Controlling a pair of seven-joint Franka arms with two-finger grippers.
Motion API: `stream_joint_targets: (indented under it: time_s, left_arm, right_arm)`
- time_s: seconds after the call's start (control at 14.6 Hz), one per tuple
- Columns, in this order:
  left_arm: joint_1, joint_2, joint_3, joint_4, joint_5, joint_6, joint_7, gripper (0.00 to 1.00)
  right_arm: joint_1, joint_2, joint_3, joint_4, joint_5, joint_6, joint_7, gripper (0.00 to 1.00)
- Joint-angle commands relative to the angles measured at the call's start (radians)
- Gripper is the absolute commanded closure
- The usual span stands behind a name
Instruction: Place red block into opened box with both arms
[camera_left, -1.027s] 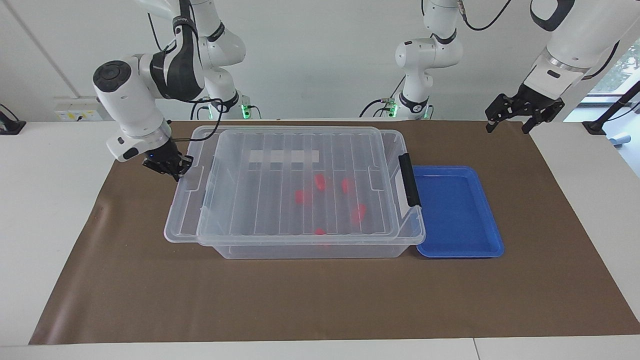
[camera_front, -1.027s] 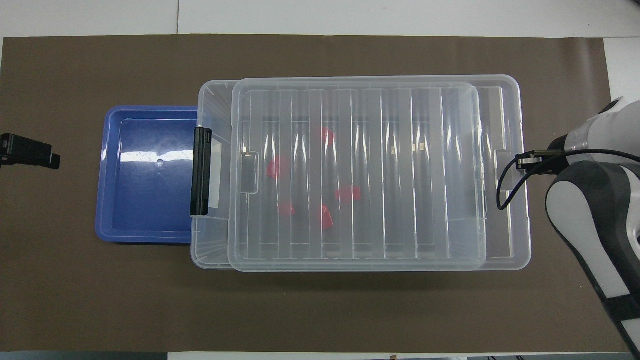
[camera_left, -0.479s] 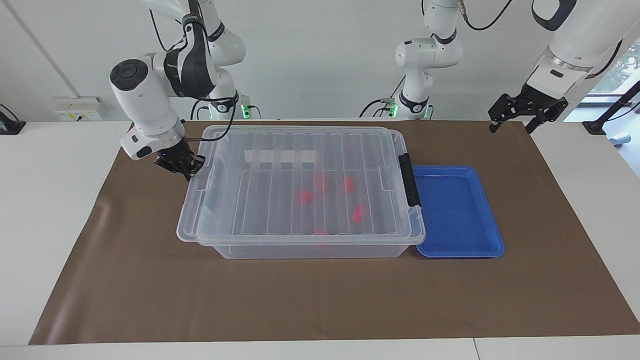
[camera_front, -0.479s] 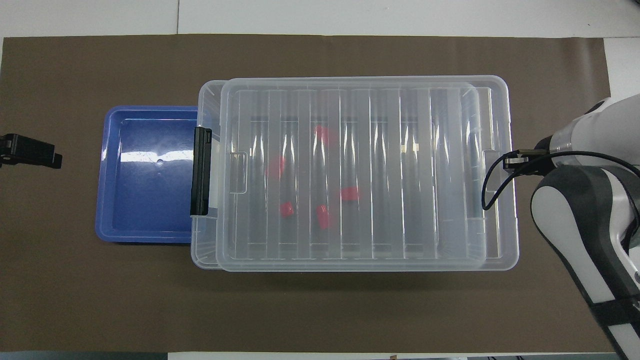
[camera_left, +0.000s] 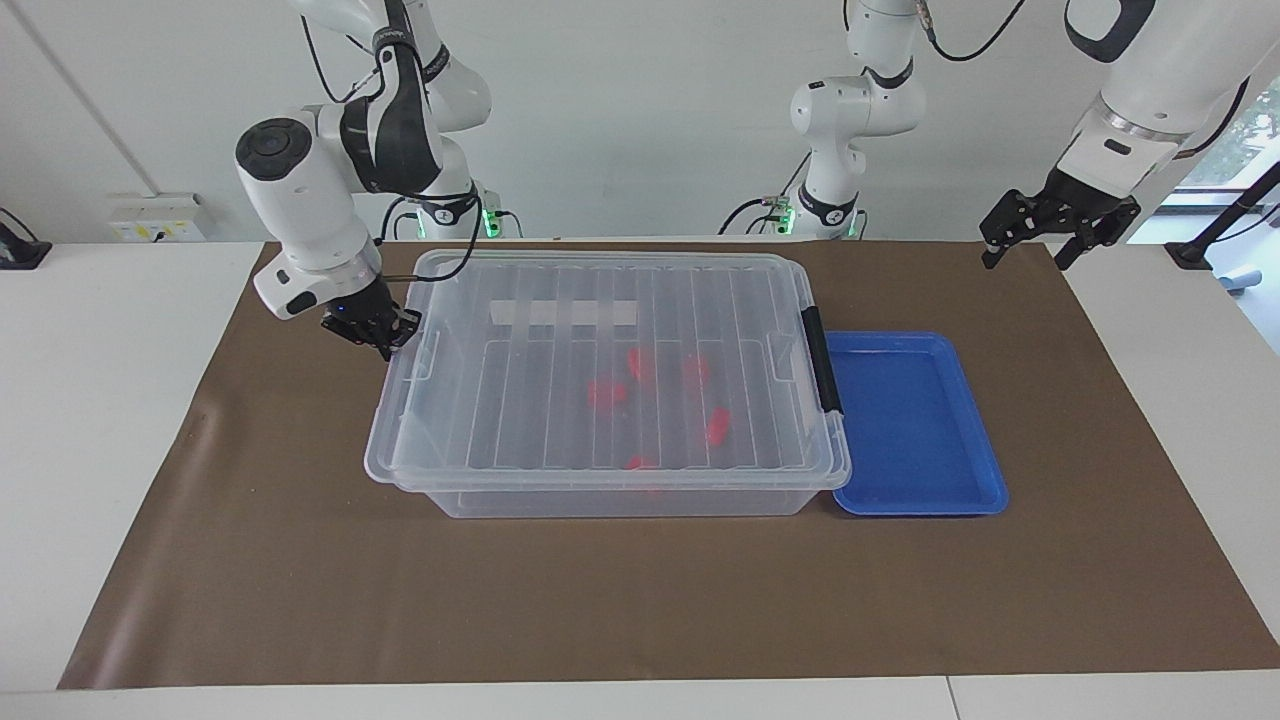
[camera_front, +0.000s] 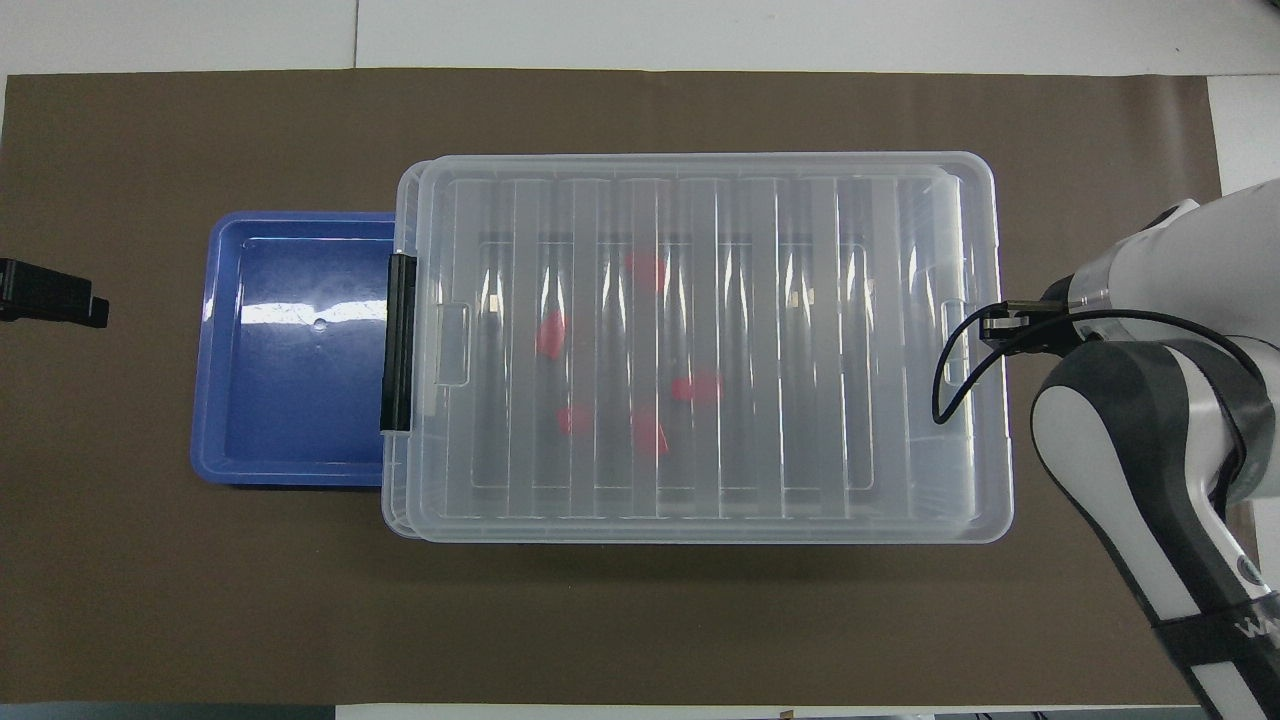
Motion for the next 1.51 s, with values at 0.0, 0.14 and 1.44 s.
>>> stream_joint_targets:
  time_s: [0.0,0.14,1.44]
  left_arm:
    - [-0.016,-0.015,0.012,-0.025,0.017,0.004,0.006,0.0]
    - [-0.016,-0.015,0.012,-0.025,0.017,0.001,0.004,0.0]
    - [-0.005,-0.018,0.003,-0.025,0.049,-0.01,0.003,0.0]
  right_arm:
    - [-0.003,-0.022,0.028,-0.022,0.016,0.002,0.043,1.0]
    - [-0.003,-0.022,0.03,-0.022,0.016,0.002,0.043,1.0]
    - [-0.029,-0.011,0.025,0.23,0.012,-0.272,0.046,1.0]
